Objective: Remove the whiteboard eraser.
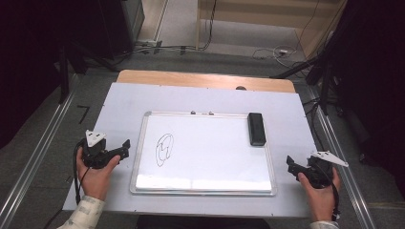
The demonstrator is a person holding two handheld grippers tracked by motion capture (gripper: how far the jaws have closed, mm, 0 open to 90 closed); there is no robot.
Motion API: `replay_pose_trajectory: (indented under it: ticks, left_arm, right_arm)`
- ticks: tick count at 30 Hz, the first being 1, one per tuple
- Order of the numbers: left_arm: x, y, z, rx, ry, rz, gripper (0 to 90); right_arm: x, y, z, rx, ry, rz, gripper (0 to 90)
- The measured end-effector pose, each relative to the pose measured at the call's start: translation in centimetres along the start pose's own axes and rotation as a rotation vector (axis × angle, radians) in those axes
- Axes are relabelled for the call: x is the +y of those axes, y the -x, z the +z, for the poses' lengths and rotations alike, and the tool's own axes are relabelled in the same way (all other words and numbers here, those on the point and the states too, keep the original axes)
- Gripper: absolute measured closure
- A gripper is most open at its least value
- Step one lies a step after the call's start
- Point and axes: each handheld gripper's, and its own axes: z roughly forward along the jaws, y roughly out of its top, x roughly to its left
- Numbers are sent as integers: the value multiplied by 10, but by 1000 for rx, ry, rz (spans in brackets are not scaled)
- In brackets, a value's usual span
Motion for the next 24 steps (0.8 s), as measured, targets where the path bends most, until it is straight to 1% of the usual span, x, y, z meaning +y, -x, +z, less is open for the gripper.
replay_pose_trajectory:
  ticks: [3, 4, 5, 7, 8, 13, 16, 18, 20, 24]
  left_arm:
    - [0, 1, 2, -1, -10, 6, 83]
    - [-1, 1, 3, -1, -14, 8, 85]
    - [-1, 1, 4, 7, -18, 13, 98]
    - [-1, 1, 5, 11, -18, 13, 112]
    - [-1, 0, 5, 16, -20, 14, 112]
    - [-1, 0, 5, 16, -21, 13, 113]
    - [-2, 0, 6, 15, -26, 17, 112]
    - [-2, 0, 7, 15, -27, 19, 112]
    - [-2, 1, 8, 20, -34, 28, 112]
    - [-2, 2, 7, 21, -29, 32, 112]
  right_arm:
    - [1, -3, 1, 6, -4, -1, 122]
    - [3, -8, 1, 15, 1, -5, 125]
    - [4, -10, 2, 18, 3, -2, 128]
    - [6, -14, 3, 27, 6, -8, 131]
    - [8, -16, 5, 26, 7, -13, 133]
    - [13, -23, 13, 44, 1, -18, 132]
    - [17, -28, 17, 53, 1, -23, 133]
    - [19, -31, 19, 61, 1, -16, 133]
    - [22, -34, 21, 57, 3, -20, 137]
    - [28, -42, 29, 71, 2, -22, 138]
